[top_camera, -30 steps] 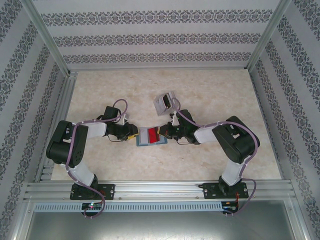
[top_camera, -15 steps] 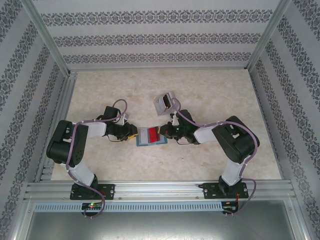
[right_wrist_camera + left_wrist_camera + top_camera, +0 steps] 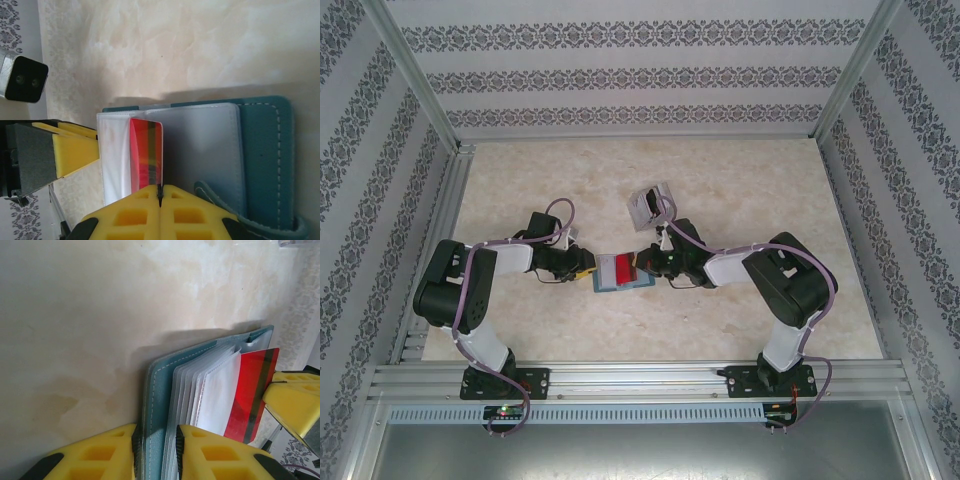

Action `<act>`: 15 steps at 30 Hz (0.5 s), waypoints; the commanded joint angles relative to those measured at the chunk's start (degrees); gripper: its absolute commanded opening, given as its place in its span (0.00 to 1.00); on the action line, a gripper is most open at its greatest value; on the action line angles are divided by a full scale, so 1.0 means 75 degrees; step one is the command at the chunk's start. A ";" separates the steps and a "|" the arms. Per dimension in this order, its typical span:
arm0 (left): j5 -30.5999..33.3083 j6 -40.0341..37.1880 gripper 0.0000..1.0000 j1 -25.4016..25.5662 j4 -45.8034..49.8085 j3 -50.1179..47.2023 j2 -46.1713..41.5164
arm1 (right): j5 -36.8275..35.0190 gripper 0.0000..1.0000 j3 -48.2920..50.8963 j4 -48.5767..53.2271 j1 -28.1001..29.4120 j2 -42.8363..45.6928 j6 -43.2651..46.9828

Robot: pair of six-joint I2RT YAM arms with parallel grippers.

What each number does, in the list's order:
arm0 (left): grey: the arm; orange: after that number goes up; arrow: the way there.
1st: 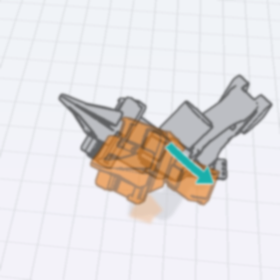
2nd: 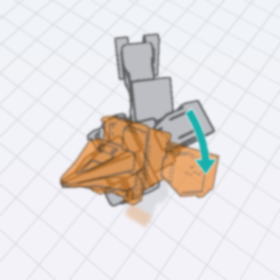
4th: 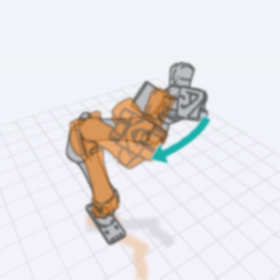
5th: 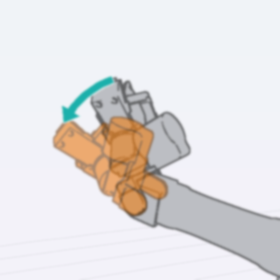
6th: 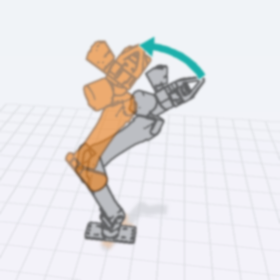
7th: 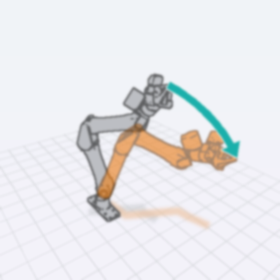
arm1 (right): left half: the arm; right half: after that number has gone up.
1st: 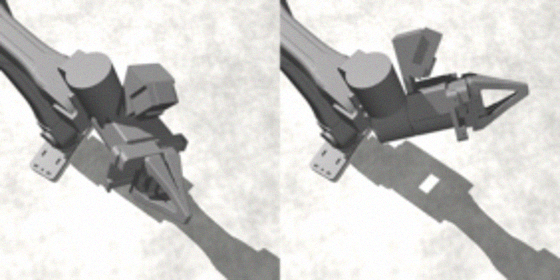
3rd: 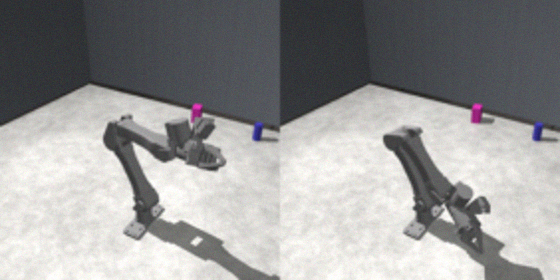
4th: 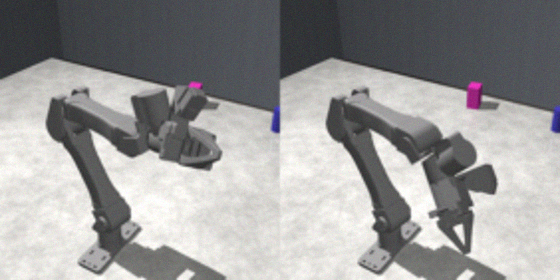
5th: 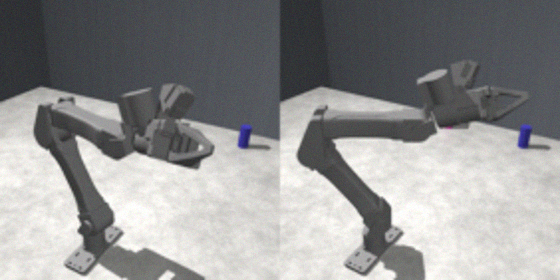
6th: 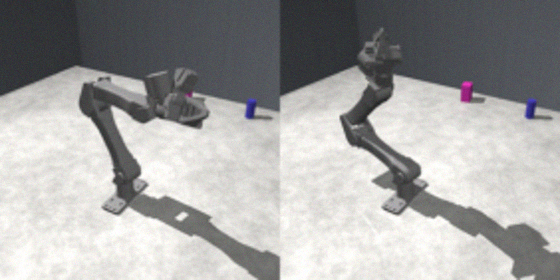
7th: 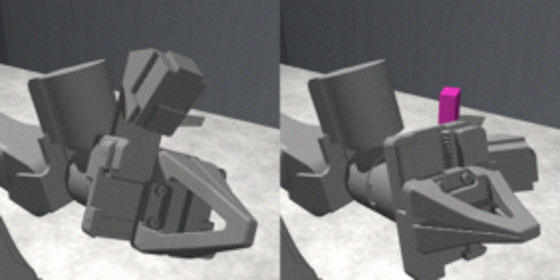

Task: Put the credit cards into the card holder

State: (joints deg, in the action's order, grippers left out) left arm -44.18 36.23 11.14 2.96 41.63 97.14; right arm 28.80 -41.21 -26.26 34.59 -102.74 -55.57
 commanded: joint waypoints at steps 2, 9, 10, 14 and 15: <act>-0.0082 -0.0060 0.28 -0.0011 -0.0111 0.0100 0.0159 | -0.0145 0.00 -0.0095 0.0342 0.0178 0.0081 0.0336; -0.0089 -0.0094 0.28 -0.0015 -0.0092 0.0159 0.0206 | -0.0599 0.00 -0.0196 0.1432 0.0074 0.0431 0.1117; -0.0092 -0.0102 0.28 -0.0013 -0.0073 0.0164 0.0208 | -0.0649 0.00 -0.0233 0.1574 0.0023 0.0486 0.1215; -0.0111 -0.0017 0.28 -0.0009 -0.0175 0.0148 0.0218 | -0.0655 0.00 -0.0349 0.1817 -0.0136 0.0642 0.1436; -0.0120 -0.0025 0.28 -0.0008 -0.0171 0.0176 0.0237 | -0.0697 0.00 -0.0370 0.1847 -0.0130 0.0644 0.1453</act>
State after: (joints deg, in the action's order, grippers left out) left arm -44.23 36.23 11.14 2.96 41.63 97.14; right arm 25.85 -42.70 -16.45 34.20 -99.24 -47.97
